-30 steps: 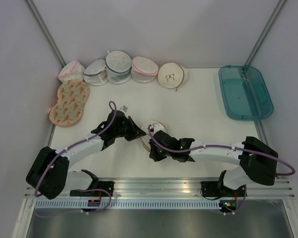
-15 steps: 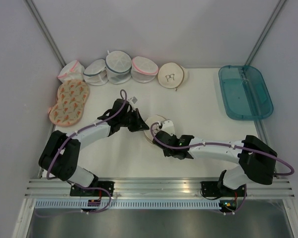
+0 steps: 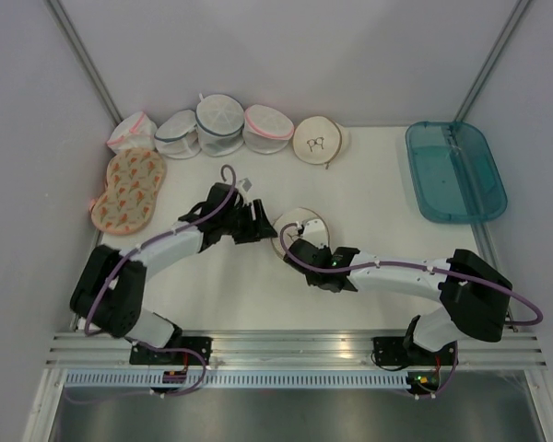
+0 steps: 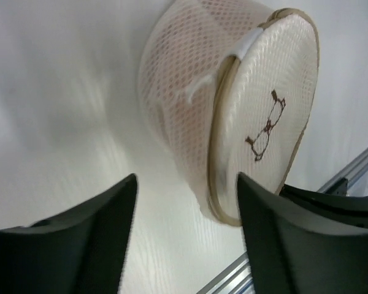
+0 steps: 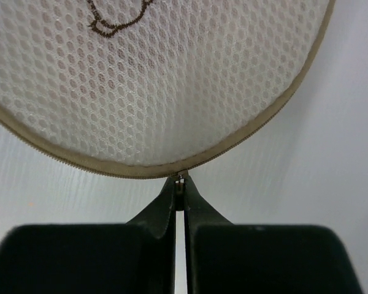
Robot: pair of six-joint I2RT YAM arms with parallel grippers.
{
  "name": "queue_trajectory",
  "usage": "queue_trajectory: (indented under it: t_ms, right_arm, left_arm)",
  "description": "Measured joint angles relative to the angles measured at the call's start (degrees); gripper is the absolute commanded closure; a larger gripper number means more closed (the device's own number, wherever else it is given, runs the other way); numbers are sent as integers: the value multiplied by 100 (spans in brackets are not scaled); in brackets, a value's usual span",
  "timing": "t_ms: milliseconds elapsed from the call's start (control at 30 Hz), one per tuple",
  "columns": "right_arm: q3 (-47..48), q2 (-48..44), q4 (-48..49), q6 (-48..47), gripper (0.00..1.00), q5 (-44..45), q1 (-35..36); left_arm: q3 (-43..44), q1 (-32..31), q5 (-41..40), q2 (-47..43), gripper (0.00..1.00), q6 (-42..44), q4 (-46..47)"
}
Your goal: Unzip the laundry bag and remove the bra
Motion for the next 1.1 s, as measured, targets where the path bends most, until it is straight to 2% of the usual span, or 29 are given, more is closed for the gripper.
queue_trajectory:
  t_ms: [100, 167, 267, 467, 667, 733, 767, 867, 900, 967, 1100]
  right_arm:
    - [-33, -11, 299, -129, 100, -391, -11]
    - [-166, -79, 774, -260, 100, -909, -15]
    - [-374, -170, 1512, -391, 100, -1867, -22]
    - [-442, -173, 2605, -483, 100, -3307, -20]
    - [-442, -138, 2959, -516, 100, -3709, -22]
    - [-442, -138, 2999, -516, 99, -3724, -22]
    - [-442, -138, 3001, -516, 100, -3724, -22]
    - [-442, -138, 2988, -520, 99, -3705, -22]
    - [-442, -138, 2975, -531, 100, -3700, -22]
    - [-442, -138, 2946, -557, 100, -3685, -22]
    - [-424, -138, 2817, -605, 99, -3547, -24]
  left_arm:
    - [-1005, 0, -509, -1403, 8, -496, -39]
    - [-1414, -24, -634, -2299, 7, -807, -48]
    - [-1591, -61, -651, -2959, 6, -1196, -2]
    - [-1707, -149, -509, -2911, 5, -1735, 68]
    - [-1707, -378, -297, -2048, 8, -1891, 155]
    - [-1705, -498, -267, -1832, 18, -1912, 157]
    - [-1700, -557, -236, -1753, 31, -1923, 160]
    - [-1661, -706, -203, -1639, 60, -1963, 173]
    - [-1648, -734, -205, -1633, 77, -1967, 186]
    - [-1609, -756, -225, -1631, 95, -1963, 192]
    - [-1447, -767, -334, -1558, 98, -1919, 179]
